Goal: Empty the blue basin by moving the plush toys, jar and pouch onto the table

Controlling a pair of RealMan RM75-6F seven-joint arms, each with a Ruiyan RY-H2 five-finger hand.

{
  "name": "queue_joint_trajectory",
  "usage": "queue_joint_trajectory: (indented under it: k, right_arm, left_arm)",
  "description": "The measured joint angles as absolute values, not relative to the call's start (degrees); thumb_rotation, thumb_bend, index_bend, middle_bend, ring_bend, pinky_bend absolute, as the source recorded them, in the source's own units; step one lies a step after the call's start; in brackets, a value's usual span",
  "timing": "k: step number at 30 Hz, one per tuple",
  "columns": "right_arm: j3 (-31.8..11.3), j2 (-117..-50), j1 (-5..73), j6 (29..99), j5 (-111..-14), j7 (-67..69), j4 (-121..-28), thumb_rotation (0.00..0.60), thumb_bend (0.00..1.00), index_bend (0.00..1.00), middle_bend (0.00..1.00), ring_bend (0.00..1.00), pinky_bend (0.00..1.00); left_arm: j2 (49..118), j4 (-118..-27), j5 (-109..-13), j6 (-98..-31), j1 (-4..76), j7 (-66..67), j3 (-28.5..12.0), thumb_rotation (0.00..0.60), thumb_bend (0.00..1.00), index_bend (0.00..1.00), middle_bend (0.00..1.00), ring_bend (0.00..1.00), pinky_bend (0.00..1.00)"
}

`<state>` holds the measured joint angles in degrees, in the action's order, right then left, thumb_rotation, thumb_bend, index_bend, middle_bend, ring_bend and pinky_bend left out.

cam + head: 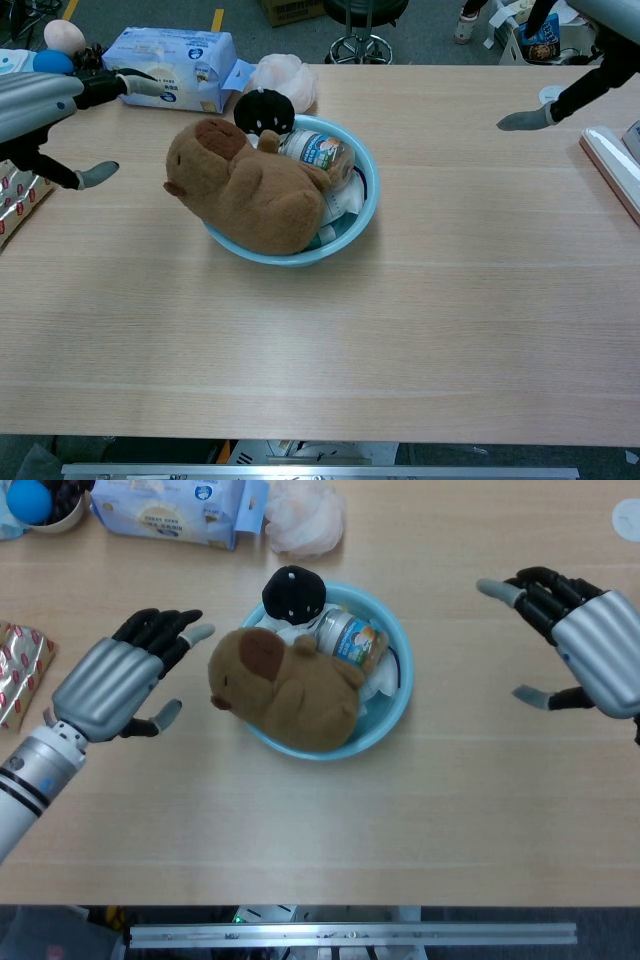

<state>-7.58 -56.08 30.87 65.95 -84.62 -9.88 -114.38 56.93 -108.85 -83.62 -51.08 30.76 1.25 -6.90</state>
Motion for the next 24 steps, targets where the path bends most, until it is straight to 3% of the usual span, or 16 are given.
queue_joint_trajectory:
  k: [8, 11, 16, 24]
  right_arm:
    - [-6.41, -54.13, 28.43, 68.03, -86.74, -7.74, -114.04, 0.600, 0.04, 0.15, 0.25, 0.17, 0.37]
    - [-6.19, -54.06, 27.93, 68.23, -86.81, -7.38, -113.66, 0.600, 0.04, 0.15, 0.25, 0.17, 0.37]
    - [-6.05, -53.97, 27.30, 68.50, -86.78, -6.68, -113.02, 0.600, 0.05, 0.15, 0.25, 0.17, 0.37]
    - [-5.99, -53.93, 26.85, 68.30, -86.76, -5.69, -112.14, 0.600, 0.05, 0.15, 0.25, 0.17, 0.37]
  left_arm:
    - [58.93, -107.37, -79.49, -43.07, 37.34, 1.82, -7.97, 0.600, 0.41, 0.00, 0.00, 0.00, 0.05]
    - [60.01, -106.49, -77.33, -41.06, 39.58, 2.42, -8.40, 0.600, 0.37, 0.00, 0.00, 0.00, 0.06]
    - [61.63, -105.42, -75.21, -39.85, 41.94, 3.45, -8.83, 0.600, 0.28, 0.00, 0.00, 0.00, 0.06]
    - [63.69, -103.92, -73.73, -38.28, 44.45, 4.85, -8.32, 0.600, 0.26, 0.00, 0.00, 0.00, 0.12]
